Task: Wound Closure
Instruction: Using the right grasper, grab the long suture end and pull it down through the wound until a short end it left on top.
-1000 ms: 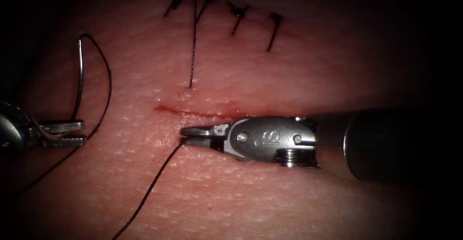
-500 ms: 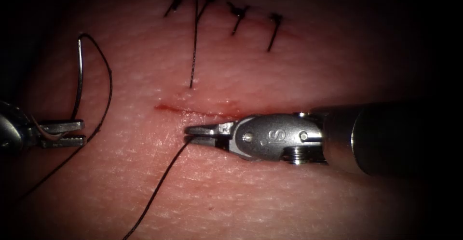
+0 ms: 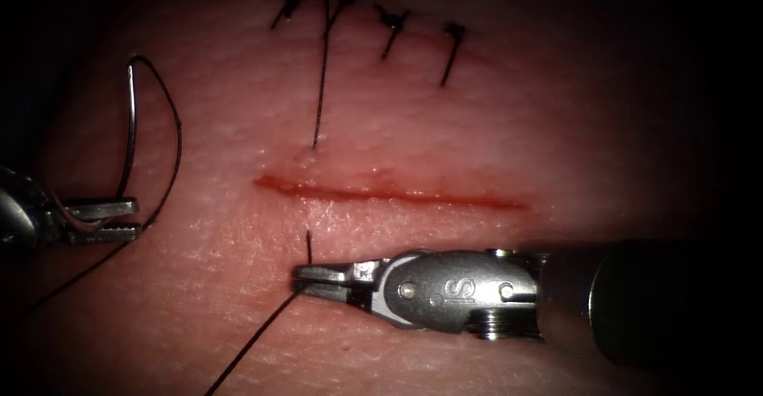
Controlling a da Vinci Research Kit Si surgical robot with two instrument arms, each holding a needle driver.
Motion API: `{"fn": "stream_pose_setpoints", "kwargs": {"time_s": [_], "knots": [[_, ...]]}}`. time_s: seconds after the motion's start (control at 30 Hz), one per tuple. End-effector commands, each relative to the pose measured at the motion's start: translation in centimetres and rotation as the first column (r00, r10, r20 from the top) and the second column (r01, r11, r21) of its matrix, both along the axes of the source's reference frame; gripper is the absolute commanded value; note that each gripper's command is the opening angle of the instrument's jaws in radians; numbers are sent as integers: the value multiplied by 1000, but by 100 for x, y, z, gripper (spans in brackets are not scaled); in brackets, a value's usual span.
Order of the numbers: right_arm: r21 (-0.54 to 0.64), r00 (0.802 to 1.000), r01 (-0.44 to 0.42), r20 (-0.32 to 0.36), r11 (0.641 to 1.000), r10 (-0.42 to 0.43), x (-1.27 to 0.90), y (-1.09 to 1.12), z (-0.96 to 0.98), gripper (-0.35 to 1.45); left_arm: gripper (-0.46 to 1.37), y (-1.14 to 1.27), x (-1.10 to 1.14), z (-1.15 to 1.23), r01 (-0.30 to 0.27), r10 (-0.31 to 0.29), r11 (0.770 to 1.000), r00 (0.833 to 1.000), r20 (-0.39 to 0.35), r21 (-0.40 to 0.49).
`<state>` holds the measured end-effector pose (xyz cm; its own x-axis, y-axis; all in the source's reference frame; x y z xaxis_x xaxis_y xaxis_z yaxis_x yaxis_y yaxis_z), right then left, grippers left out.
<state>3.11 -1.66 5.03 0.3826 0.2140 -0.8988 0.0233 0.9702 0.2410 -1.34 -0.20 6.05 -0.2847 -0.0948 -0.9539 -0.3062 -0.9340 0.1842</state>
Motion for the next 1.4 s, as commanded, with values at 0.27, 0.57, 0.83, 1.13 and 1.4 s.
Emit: {"fn": "stream_pose_setpoints", "kwargs": {"time_s": [0.27, 0.57, 0.83, 1.13, 1.4], "knots": [[22, 999, 41, -6, 999, -41, -6, -39, -33, -35, -35, 0, 0, 0, -7, 7, 1000, 1000, -1, 2], [83, 997, 81, -8, 993, -80, -12, -96, -55, -35, -35, -1, -1, 1, -6, 6, 1000, 1000, -2, 1], [119, 994, 111, -38, 987, -107, -5, -133, -84, -35, -35, -2, -2, 2, -3, 3, 1000, 1000, -4, 0], [178, 988, 146, -66, 973, -136, 5, -158, -108, -35, -35, -3, -3, 3, -6, 6, 1000, 1000, -3, 6], [167, 987, 156, -67, 973, -147, 7, -142, -98, 112, -35, -3, -3, 3, -6, 6, 1000, 1000, -3, 5]]}}
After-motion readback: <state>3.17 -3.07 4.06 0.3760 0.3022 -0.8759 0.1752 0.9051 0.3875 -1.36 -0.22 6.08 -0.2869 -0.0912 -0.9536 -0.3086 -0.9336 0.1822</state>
